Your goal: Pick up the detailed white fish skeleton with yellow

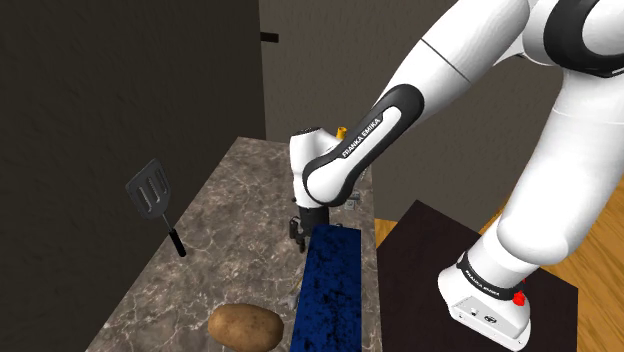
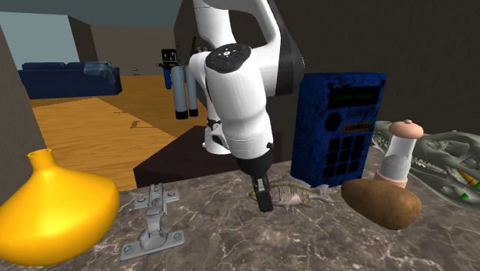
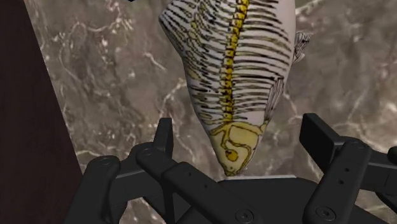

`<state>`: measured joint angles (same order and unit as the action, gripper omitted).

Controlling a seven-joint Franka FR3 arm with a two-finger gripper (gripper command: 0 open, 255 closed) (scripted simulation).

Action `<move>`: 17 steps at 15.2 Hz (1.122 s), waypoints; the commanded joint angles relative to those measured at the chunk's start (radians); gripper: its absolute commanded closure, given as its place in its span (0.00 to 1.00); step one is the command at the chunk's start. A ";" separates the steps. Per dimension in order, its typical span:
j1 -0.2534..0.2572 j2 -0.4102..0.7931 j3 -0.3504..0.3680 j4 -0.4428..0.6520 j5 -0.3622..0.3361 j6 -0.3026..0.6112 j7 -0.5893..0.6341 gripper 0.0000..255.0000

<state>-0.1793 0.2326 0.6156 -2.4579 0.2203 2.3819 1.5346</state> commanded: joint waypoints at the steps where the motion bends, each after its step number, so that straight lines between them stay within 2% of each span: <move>1: 0.006 0.020 -0.005 0.000 -0.011 0.019 0.006 0.00; 2: 0.006 0.020 -0.005 0.000 -0.011 0.019 0.006 0.00; 3: 0.005 0.021 -0.006 0.001 -0.012 0.019 0.006 1.00; 12: 0.006 0.020 -0.005 0.000 -0.011 0.019 0.006 1.00; 17: -0.012 -0.058 0.017 0.001 0.034 -0.053 -0.013 1.00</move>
<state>-0.1857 0.1934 0.6278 -2.4529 0.2424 2.3437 1.5295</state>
